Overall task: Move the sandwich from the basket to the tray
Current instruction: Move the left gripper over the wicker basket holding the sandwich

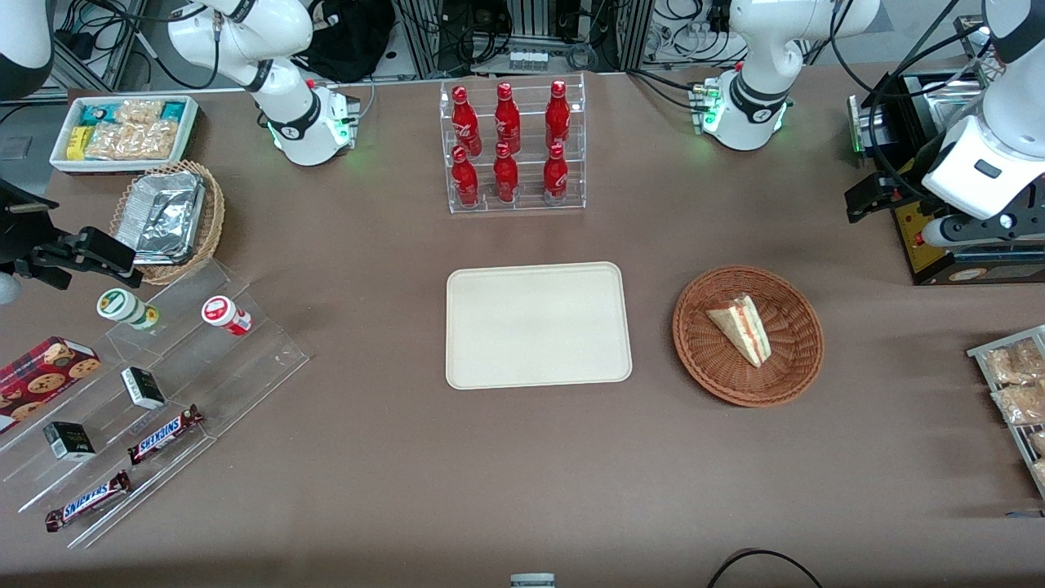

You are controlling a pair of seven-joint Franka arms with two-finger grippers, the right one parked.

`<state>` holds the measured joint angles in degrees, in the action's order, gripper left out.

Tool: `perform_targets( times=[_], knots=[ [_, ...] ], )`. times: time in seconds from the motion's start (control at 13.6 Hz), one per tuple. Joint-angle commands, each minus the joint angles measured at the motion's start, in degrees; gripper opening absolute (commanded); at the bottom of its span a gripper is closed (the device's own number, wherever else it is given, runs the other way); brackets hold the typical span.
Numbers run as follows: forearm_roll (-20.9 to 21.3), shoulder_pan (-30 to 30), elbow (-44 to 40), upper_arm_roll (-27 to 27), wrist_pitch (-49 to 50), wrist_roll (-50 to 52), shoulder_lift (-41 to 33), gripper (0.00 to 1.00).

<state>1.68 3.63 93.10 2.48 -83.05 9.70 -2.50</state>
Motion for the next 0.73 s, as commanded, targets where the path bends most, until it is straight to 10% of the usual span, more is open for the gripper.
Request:
perform_targets(
  times=[0.0,0.66],
  knots=[
    [-0.5,0.1,-1.2,-0.2,1.2,0.1,0.3,1.00],
    [-0.6,0.1,5.4,-0.2,-1.0,0.6,1.4,1.00]
  ],
)
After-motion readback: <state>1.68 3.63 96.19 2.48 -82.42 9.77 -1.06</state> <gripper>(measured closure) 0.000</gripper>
